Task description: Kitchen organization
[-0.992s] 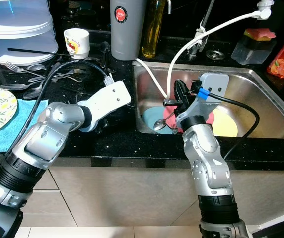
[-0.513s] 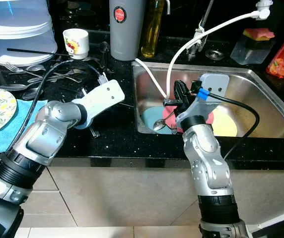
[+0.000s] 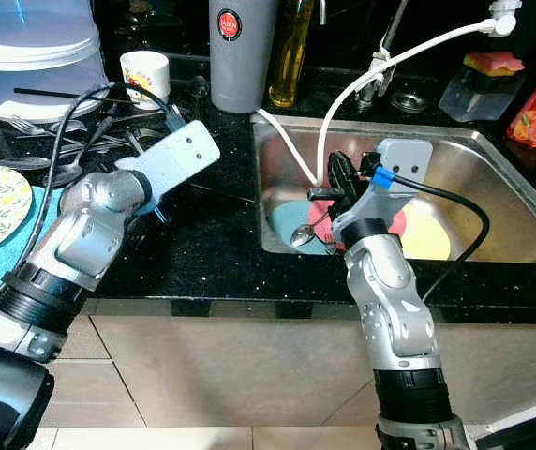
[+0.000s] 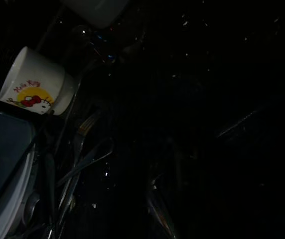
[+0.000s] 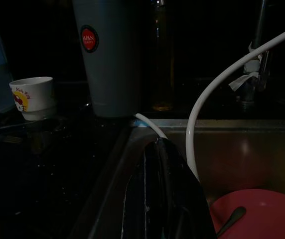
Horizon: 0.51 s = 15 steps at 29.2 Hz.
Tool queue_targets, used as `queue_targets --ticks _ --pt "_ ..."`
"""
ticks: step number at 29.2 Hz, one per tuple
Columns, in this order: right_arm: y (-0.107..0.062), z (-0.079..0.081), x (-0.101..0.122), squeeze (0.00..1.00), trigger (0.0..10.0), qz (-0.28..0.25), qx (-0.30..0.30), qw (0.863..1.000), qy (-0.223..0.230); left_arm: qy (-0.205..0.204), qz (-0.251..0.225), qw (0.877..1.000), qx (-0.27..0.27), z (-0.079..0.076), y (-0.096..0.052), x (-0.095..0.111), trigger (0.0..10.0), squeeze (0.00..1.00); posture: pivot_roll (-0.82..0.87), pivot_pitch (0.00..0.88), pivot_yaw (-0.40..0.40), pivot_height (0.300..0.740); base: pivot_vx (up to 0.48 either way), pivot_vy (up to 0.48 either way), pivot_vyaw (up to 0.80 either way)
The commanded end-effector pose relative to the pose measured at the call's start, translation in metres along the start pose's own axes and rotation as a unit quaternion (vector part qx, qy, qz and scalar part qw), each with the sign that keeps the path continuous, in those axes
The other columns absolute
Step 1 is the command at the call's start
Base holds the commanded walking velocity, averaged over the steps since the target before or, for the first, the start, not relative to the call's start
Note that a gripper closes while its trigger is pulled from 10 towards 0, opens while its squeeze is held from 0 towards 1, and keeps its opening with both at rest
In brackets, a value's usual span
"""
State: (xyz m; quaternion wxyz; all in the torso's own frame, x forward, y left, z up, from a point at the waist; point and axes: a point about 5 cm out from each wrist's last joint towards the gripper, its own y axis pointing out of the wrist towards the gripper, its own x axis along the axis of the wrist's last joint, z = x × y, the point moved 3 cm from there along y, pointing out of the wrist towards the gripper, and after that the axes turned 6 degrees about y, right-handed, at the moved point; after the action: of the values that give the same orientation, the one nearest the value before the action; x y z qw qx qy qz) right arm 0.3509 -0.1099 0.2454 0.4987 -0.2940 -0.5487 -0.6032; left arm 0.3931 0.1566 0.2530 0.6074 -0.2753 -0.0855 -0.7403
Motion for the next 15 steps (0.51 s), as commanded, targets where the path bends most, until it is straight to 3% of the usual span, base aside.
queue_targets --ticks 1,4,9,10,15 --pt "0.001 0.000 -0.002 0.00 10.0 0.002 -0.001 1.000 0.001 -0.007 -0.011 1.000 -0.004 0.000 0.000 0.004 10.0 1.00 0.28 0.072 -0.069 0.740 0.000 0.000 0.00" --pt "0.001 0.001 -0.002 0.00 10.0 0.001 0.000 1.000 0.001 -0.006 -0.013 1.000 -0.004 0.001 0.000 0.005 10.0 1.00 0.29 0.072 -0.070 0.740 0.000 0.000 0.00" --pt "0.001 0.000 -0.002 0.00 10.0 0.001 -0.002 1.000 0.002 0.045 -0.036 0.998 -0.014 0.005 0.001 0.014 10.0 1.00 0.29 0.062 -0.066 0.740 0.000 0.000 0.00" --pt "0.001 0.000 -0.002 0.00 10.0 0.000 -0.002 1.000 0.002 0.046 -0.052 0.997 -0.027 0.005 0.003 0.020 10.0 0.00 0.29 0.058 -0.065 0.740 0.000 0.000 0.00" --pt "0.001 0.000 -0.001 0.00 10.0 -0.002 -0.003 1.000 0.002 0.031 -0.075 0.996 -0.043 0.005 0.006 0.032 10.0 0.00 0.29 0.052 -0.063 0.740 0.000 0.000 0.00"
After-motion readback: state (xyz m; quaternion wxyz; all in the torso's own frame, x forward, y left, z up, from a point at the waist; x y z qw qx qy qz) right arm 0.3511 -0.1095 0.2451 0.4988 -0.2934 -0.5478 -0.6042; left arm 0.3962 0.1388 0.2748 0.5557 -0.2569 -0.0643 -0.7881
